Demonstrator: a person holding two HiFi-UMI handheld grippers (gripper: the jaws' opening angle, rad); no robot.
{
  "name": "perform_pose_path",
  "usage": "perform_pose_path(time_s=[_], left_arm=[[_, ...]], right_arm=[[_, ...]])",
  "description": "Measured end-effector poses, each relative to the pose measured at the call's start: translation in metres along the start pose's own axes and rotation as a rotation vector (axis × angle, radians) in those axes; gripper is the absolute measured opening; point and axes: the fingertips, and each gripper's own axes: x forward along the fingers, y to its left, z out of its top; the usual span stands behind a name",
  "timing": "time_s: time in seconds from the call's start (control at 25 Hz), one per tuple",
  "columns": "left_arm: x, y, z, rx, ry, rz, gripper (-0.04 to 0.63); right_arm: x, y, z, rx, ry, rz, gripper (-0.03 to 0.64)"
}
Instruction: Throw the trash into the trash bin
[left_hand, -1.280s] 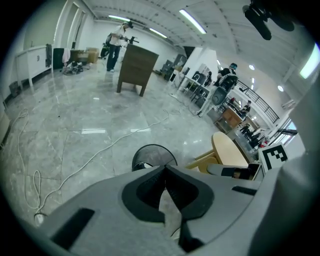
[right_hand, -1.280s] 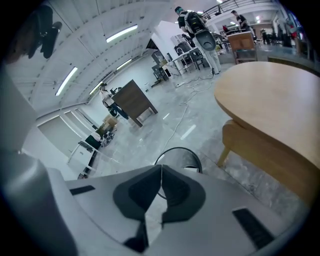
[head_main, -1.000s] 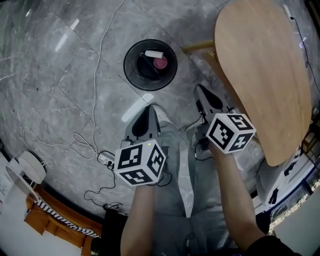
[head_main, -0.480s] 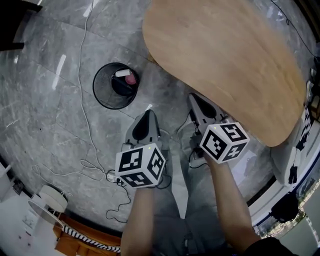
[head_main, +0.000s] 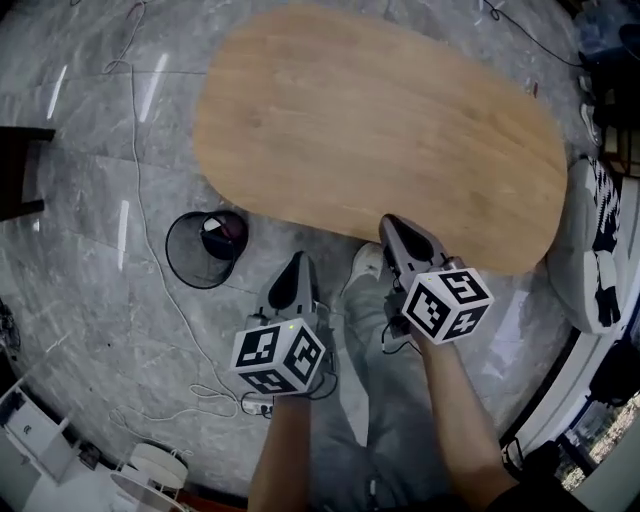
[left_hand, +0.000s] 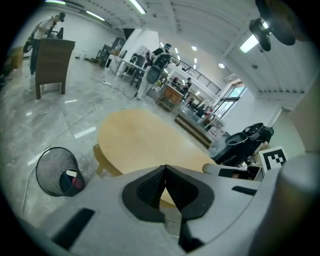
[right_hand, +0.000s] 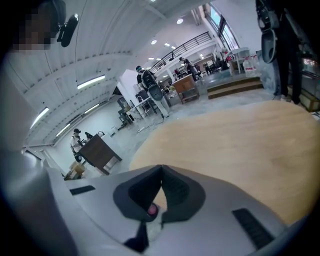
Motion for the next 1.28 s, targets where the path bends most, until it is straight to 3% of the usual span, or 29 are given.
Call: perform_pose_path(time_s=[0.16, 0.36, 0.88, 1.28], left_arm=[[0.016, -0.058, 0.016, 0.069, 0.01, -0.074, 0.006], [0.013, -0.11, 0.045, 0.135, 0.01, -0.11, 0.006], [-0.019, -0.24, 0.141, 0.247, -0.13, -0.198, 0.006], [-0.045, -0.356, 0.191, 0.361, -0.219, -0.354, 0.006]], right_arm=[[-0.03, -0.032, 0.039, 0.025, -0.075, -0.053, 0.012], [-0.071, -0.044, 0.077, 0.06, -0.14, -0.101, 0.012], [-0.178, -0.051, 0.2, 0.121, -0.39, -0.167, 0.012], [-0.278, -0.052, 0.29, 0.08, -0.602, -0.205, 0.012]])
